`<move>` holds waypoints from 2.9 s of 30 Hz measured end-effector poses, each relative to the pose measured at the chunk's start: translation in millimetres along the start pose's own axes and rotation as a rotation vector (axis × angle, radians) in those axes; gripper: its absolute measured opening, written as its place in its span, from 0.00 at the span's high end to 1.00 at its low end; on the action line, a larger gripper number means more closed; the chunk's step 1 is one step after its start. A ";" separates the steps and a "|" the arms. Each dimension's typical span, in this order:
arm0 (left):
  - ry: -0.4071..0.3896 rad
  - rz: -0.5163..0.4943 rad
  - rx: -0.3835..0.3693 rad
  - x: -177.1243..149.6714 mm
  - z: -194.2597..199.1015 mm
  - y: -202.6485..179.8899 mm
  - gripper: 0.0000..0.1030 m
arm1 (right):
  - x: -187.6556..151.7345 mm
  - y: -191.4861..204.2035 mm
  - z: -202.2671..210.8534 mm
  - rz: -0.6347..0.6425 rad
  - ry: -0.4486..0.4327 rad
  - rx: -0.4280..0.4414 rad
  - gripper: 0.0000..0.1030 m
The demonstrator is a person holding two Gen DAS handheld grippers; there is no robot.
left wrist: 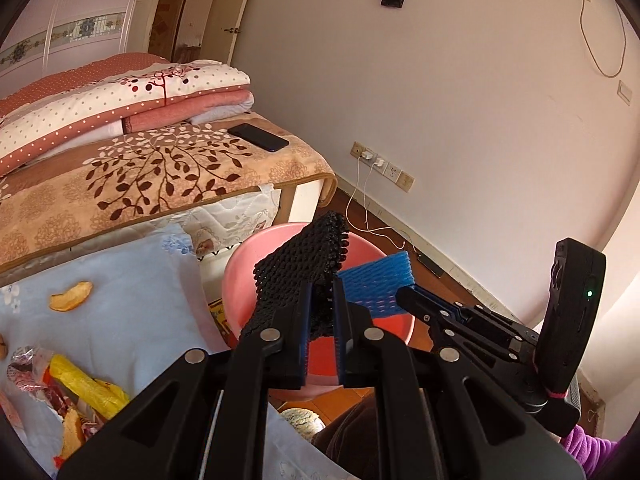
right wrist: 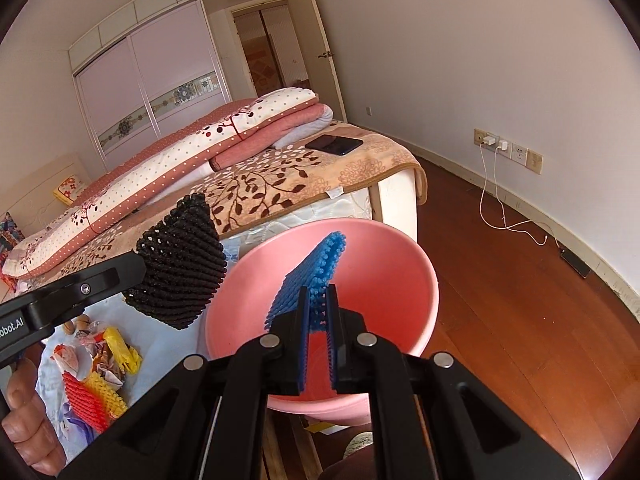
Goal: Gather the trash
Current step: 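Carry both nets over pink bin and open right tool to drop blue net, then open left tool to drop black foam net into pink bin, then move right tool to red foam net while left tool approaches plastic bag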
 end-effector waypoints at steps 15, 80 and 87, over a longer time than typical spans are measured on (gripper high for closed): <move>0.080 0.034 0.015 -3.6 -34.2 3.2 0.76 | -6.6 -10.7 -10.7 -0.019 0.037 -0.053 0.59; -0.135 0.320 0.510 -88.2 134.4 121.4 0.73 | -66.0 194.3 17.8 0.374 0.088 0.210 0.42; -0.128 0.361 0.533 -104.7 144.0 148.4 0.73 | -72.3 203.0 11.9 0.372 0.121 0.249 0.42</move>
Point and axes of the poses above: each gripper's, at about its wrist camera, not at the fingertips, and z roughly against the way its jaws point, y to its left, x to its top, the point moved 1 cm from there along -z, roughly the way its jaws point, and after that the axes turned 5 degrees about y, right-handed, at the moved point
